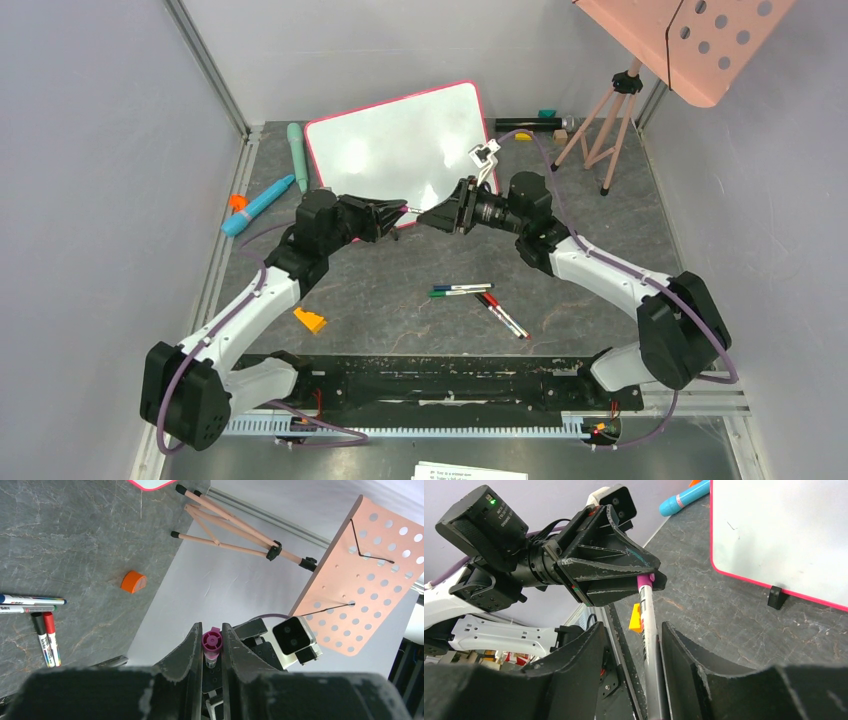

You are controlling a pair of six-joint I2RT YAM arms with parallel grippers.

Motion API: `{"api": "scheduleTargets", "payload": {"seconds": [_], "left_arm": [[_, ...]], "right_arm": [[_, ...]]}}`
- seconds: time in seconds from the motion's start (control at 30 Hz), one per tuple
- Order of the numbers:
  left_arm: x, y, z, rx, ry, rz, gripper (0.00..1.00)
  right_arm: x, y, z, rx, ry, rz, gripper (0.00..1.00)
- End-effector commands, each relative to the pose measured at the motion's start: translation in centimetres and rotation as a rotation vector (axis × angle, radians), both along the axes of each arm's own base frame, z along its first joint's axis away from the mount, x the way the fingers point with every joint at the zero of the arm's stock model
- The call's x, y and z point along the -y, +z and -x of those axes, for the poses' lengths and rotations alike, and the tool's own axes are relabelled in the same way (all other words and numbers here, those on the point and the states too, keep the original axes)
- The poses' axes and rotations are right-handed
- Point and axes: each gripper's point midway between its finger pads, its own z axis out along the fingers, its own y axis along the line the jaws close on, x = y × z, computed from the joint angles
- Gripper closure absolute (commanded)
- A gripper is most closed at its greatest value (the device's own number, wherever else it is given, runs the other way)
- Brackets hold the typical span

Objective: Write a sentence on the whiteboard
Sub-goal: Open the pen cap from the whiteboard marker.

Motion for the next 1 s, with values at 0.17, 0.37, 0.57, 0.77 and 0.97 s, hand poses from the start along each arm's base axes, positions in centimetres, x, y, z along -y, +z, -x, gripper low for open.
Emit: {"api": "scheduleTargets", "payload": {"seconds": [0.17, 0.37, 0.57, 0.77, 0.97], "left_arm": [[1.2, 2.9, 0.1, 0.044, -0.037, 0.063, 0.98], [1.1, 2.6, 0.5, 0.036, -0.042, 0.054, 0.98], [0.2, 2.3, 0.5, 0.035, 0.005, 0.052, 0.98], [0.1, 2.0, 0.6, 0.032, 0.001, 0.045, 0.98], [-0.1, 2.1, 0.5, 0.031, 0.0, 0.039, 0.98]], "right_arm": [[-1.5, 2.7, -0.1, 0.065, 0.016, -0.047, 0.55], [-1.5, 3.0, -0.1, 0.073, 0.007, -0.045, 0.5], [-0.8, 2.6, -0.2, 0.064, 0.0, -0.039, 0.36], [-0.9, 2.3, 0.1, 0.056, 0.015, -0.042, 0.52], [-0.5, 2.8, -0.3, 0.068, 0.008, -0.041, 0.34]]}}
